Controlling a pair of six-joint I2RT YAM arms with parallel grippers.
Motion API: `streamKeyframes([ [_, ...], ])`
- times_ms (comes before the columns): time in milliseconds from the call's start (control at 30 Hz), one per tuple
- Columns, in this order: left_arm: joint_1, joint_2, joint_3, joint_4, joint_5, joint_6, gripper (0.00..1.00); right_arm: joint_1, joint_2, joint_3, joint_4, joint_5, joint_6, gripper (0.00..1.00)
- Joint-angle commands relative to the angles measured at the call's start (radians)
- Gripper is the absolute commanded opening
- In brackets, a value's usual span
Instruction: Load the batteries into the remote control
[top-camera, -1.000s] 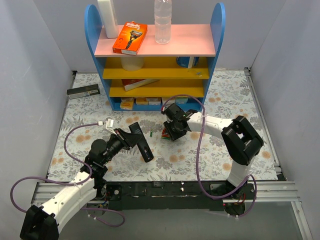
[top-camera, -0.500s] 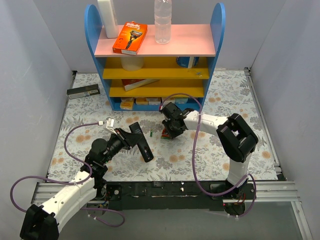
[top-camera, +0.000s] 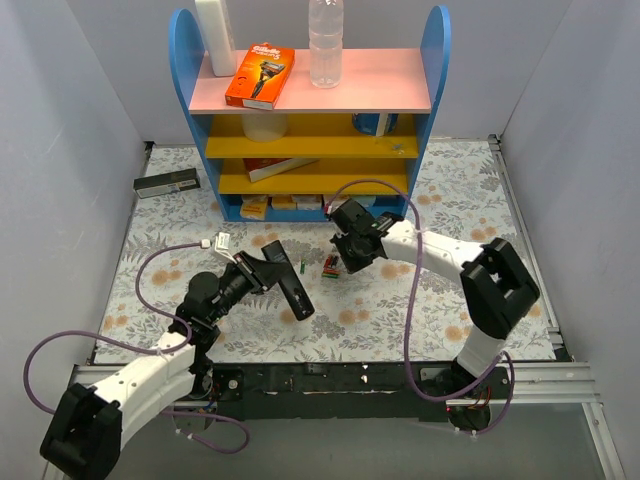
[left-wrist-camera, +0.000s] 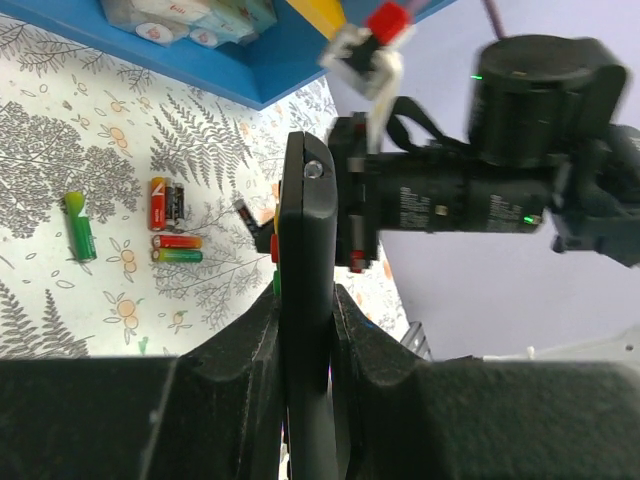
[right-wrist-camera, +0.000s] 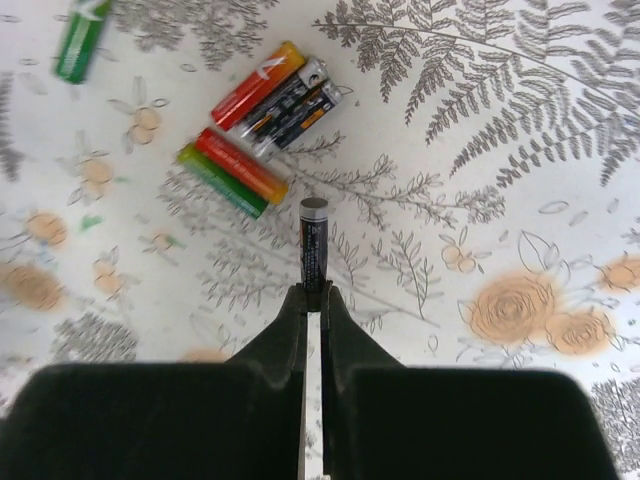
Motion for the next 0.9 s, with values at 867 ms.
streamKeyframes([
  [867,0.006,0.458,0.114,0.584,0.001,-0.180,0.00,0.212,-0.214,0.307,-0.382,-0.238,0.106,0.01],
])
